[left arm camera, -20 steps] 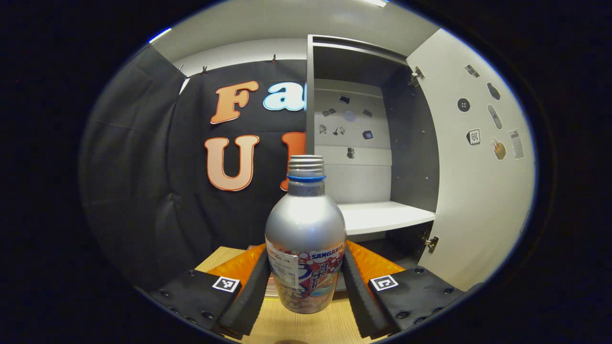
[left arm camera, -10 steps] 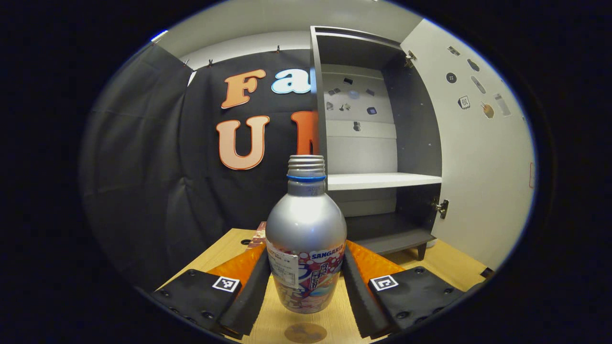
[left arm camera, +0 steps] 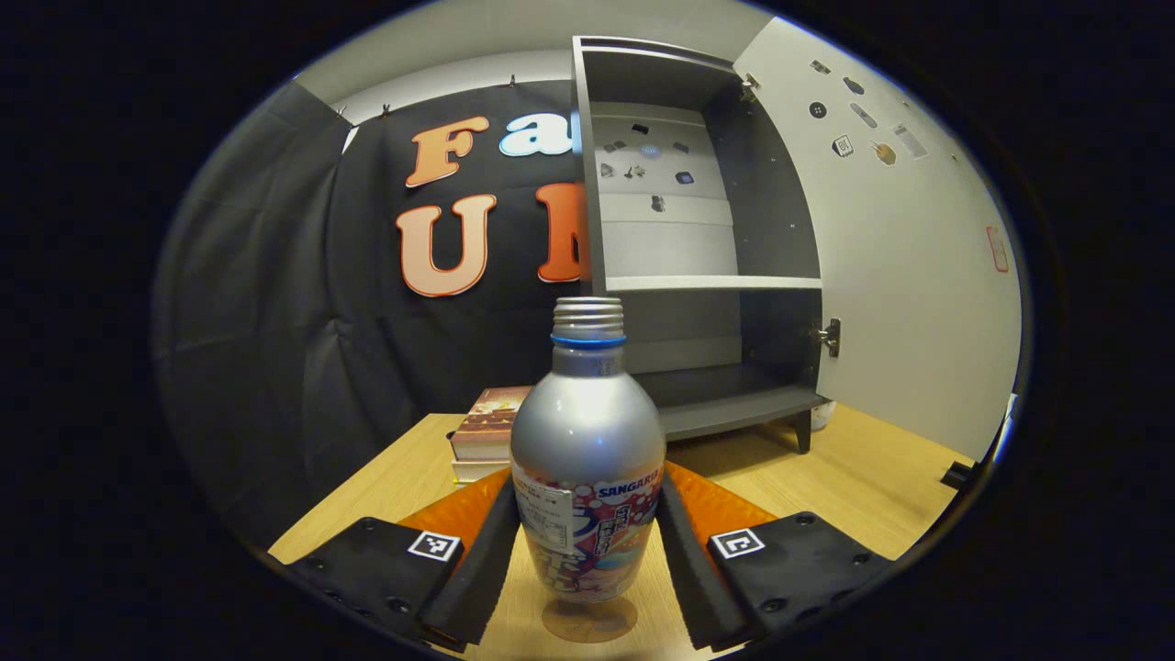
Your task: Open the cabinet door with the right hand, grasp the bottle in the cabinet with the left hand and place it on the coaster, then close the cabinet door with the right hand.
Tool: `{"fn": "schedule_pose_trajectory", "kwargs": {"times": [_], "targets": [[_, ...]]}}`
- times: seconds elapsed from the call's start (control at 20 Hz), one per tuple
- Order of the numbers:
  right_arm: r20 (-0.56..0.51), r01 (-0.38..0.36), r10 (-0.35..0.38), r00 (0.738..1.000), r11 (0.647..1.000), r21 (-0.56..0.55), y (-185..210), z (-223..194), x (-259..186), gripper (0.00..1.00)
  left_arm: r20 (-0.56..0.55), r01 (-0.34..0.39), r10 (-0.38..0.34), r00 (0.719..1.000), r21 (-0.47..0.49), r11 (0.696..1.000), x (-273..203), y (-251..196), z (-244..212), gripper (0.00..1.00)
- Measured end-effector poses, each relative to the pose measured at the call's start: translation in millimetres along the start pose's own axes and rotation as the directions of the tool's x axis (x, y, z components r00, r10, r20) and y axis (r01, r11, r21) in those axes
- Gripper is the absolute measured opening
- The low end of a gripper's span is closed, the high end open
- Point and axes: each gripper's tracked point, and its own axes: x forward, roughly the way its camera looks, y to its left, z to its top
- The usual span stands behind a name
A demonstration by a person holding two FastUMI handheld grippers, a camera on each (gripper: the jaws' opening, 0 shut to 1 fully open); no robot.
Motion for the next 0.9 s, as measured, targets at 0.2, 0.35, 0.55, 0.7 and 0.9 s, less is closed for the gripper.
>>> {"fn": "schedule_pose_trajectory", "kwargs": {"times": [0.2, 0.35, 0.55, 0.7, 0.9], "targets": [[-0.011, 0.002, -0.002, 1.0, 1.0, 0.001, -1.5, -0.5, -2.0, 0.62, -0.01, 0.017, -0.017, 1.0, -0.022, 1.0, 3.1, 0.0, -23.8, 0.84], [-0.019, 0.003, -0.003, 1.0, 1.0, 0.007, -1.5, -1.3, -2.3, 0.62, -0.024, 0.025, -0.026, 0.999, -0.031, 0.999, 4.2, 0.1, -44.7, 0.84], [-0.019, 0.003, -0.003, 1.0, 1.0, 0.01, -1.4, -1.9, -3.2, 0.67, -0.041, 0.033, -0.034, 0.999, -0.039, 0.999, 3.4, -1.3, -63.5, 0.84], [-0.027, 0.003, -0.003, 1.0, 1.0, 0.012, -2.2, -1.9, -2.8, 0.62, -0.043, 0.049, -0.05, 0.998, -0.017, 0.999, 3.9, -2.0, -73.2, 0.84], [-0.037, 0.002, -0.002, 0.999, 1.0, 0.014, -2.0, -2.7, -2.9, 0.67, -0.059, 0.045, -0.047, 0.997, -0.046, 0.998, 3.9, 5.1, -85.2, 0.84]]}}
